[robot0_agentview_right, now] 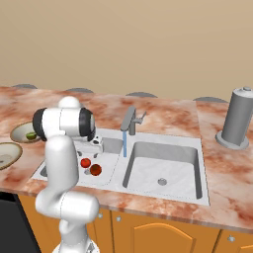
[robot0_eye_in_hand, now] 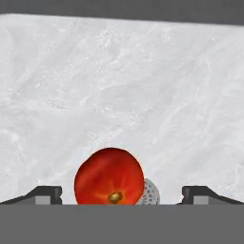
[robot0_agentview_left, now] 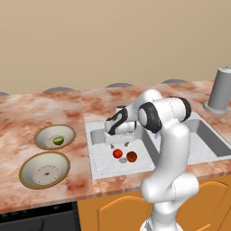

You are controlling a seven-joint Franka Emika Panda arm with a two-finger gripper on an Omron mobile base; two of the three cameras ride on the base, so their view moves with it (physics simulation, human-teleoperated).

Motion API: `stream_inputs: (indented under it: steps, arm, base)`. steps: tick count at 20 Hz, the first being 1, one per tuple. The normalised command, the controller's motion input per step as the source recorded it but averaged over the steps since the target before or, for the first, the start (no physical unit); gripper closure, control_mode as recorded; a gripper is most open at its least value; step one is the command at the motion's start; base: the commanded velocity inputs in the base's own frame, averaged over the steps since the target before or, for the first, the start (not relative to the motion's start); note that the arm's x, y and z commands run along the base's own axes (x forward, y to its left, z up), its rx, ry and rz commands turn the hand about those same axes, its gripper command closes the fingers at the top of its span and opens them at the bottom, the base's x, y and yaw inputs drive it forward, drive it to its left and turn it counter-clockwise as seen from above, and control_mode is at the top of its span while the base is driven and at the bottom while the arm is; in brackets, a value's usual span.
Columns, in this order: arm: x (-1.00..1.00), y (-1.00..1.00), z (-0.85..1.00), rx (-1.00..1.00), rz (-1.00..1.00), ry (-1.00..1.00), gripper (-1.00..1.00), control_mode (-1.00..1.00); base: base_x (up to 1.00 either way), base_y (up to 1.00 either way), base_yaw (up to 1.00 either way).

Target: Pick the tomatos from the sink and place them in one bowl. Place the kiwi in the other bowl. Then turn off the sink faucet.

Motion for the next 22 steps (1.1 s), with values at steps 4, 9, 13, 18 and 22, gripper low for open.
stream_inputs:
  steps: [4,9,13,18,22]
  arm:
    - [0.43,0.06,-0.49,0.0,0.11,0.03,-1.0,-1.0]
    - [0.07,0.17,-0.4,-0.01,0.07,0.01,-1.0,-1.0]
    - [-0.08,0.12,-0.17,-0.01,0.04,0.0,-1.0,-1.0]
    - [-0.08,0.02,-0.16,-0.01,0.01,0.0,-1.0,-1.0]
    - [-0.08,0.0,-0.17,0.0,0.0,0.0,-1.0,-1.0]
  base:
    - [0.0,0.0,0.0]
    - [0.0,0.0,0.0]
    - [0.0,0.0,0.0]
    - [0.0,0.0,0.0]
    - [0.0,0.0,0.0]
